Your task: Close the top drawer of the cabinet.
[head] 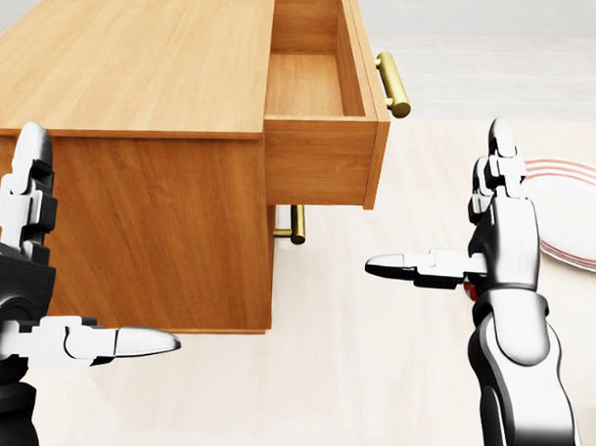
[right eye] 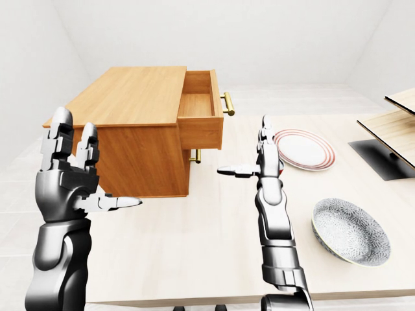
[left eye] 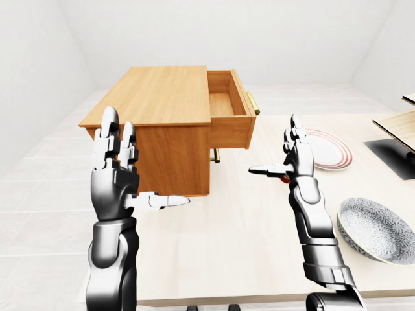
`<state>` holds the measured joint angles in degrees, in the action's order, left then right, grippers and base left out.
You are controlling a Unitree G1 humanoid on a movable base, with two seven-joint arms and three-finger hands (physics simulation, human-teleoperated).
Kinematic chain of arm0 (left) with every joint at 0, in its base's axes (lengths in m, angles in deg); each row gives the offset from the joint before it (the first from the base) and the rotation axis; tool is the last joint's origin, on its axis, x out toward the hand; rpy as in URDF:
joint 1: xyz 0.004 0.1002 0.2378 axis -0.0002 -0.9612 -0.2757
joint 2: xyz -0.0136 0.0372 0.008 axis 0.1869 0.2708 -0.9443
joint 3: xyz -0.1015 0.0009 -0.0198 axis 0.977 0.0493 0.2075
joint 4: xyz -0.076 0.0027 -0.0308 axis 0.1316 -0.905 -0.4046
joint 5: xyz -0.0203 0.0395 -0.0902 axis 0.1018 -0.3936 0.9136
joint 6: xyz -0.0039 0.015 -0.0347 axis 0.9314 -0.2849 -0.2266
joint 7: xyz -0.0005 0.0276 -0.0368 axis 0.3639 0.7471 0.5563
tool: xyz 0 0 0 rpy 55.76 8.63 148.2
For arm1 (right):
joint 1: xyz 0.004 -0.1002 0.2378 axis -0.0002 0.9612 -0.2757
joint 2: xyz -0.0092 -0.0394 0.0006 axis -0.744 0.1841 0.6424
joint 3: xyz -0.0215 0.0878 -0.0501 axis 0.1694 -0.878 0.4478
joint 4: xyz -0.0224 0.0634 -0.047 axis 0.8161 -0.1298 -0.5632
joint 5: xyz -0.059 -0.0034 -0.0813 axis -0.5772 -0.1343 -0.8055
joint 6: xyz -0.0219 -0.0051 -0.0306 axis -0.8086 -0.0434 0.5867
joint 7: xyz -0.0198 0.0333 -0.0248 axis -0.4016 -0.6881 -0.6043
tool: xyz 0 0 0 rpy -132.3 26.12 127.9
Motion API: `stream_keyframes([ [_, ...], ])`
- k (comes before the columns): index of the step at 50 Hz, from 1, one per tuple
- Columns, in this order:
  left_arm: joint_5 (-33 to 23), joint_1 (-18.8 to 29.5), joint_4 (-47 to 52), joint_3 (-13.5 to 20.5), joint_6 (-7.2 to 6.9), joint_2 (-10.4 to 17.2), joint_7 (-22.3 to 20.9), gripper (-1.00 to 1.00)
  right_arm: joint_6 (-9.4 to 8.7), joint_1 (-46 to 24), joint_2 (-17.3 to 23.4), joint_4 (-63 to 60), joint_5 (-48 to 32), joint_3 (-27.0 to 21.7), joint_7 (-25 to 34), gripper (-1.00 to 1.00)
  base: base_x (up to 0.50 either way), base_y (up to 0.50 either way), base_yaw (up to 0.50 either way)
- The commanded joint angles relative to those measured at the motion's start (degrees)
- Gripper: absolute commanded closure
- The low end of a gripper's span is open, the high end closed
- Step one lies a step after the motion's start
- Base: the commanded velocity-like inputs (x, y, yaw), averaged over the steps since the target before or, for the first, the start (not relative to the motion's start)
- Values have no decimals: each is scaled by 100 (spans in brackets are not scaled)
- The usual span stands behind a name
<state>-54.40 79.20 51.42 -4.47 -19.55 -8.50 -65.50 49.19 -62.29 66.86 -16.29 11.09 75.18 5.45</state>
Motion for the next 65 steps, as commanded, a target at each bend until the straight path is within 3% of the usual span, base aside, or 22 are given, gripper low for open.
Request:
stream_keyframes([
  [1, -11, -16, 21, 6, 0, -14, 19, -100, 0, -157, 50, 103, 123, 6, -16, -100, 0, 0, 0],
  [27, -125, -157, 114, -129, 0, -33, 15, -100, 0, -84, 24, -152, 156, 18, -1, -100, 0, 0, 0],
  [51, -321, -246, 102, -323, 0, -66, -129, -100, 0, -828, 32, 1461, 76, 127, -17, -100, 0, 0, 0],
  [65, -356, -258, 66, -332, 0, -79, -140, -100, 0, -1135, -25, 1689, 104, 243, -21, -100, 0, 0, 0],
])
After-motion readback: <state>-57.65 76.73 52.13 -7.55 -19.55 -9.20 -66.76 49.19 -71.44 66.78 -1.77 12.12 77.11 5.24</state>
